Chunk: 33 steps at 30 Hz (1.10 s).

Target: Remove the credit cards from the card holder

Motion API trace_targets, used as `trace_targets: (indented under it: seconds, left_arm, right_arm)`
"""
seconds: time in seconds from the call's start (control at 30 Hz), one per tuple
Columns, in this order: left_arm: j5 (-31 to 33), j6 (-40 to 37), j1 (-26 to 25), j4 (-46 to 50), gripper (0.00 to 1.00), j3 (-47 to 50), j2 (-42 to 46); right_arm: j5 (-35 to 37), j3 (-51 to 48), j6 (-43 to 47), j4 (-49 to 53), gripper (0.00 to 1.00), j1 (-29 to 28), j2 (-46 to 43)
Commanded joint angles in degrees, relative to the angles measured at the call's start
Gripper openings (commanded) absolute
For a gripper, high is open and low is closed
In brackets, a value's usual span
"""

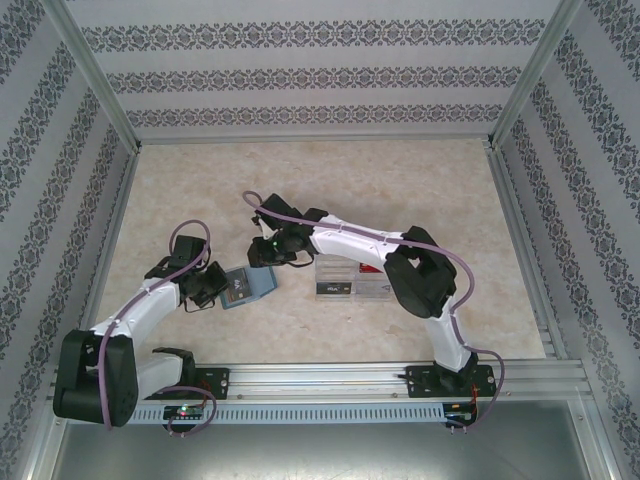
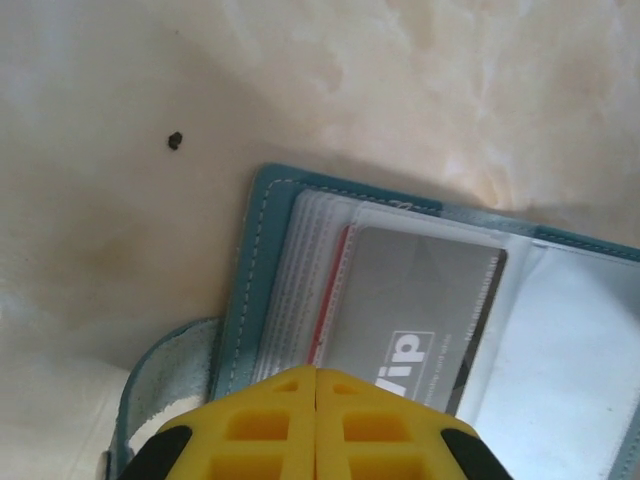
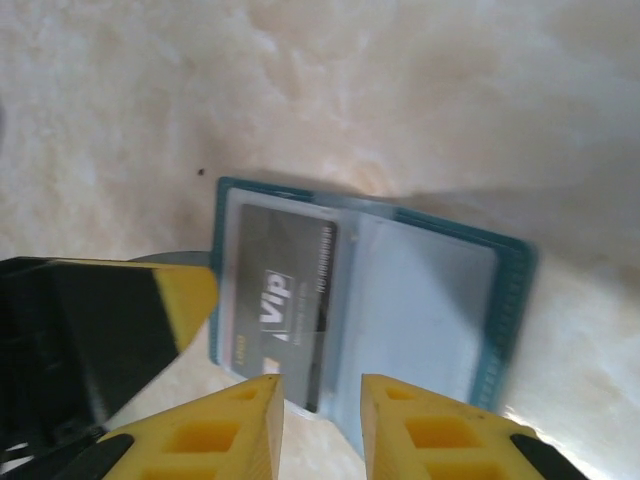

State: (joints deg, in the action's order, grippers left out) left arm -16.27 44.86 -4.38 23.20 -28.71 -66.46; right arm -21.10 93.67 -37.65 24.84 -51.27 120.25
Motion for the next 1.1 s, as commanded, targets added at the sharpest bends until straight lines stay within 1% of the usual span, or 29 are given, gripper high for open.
trace_targets:
  seconds: [0.0, 0.17, 0.57, 0.8, 1.07]
  left_arm:
    - [-0.85, 0.71, 0.7, 0.15, 0.08, 1.45, -1.19]
    - [-1.13, 0.83, 0.69, -0.27, 0.08, 1.81, -2.12]
    - [-0.12, 0.41, 0.69, 0.88, 0.08, 1.5, -3.36]
    - [-0.16, 0.32, 0.7, 0.97, 0.08, 1.42, -3.58]
    - [-0.16, 0.33, 0.7, 0.96, 0.08, 1.33, -3.66]
  right_arm:
    - [-5.96, 1.18, -1.45, -3.0, 0.27, -0.59, 2.92]
    - [-8.75, 1.68, -2.59, -3.42, 0.26, -0.55, 5.13]
    - [-12.88, 2.28, -4.51, -3.48, 0.25, 0.23, 8.9]
    - [-14.4, 3.6, -4.71, -3.13, 0.24, 0.13, 10.71]
    - [-14.4, 4.17, -4.59, -2.44, 0.21, 0.14, 11.46]
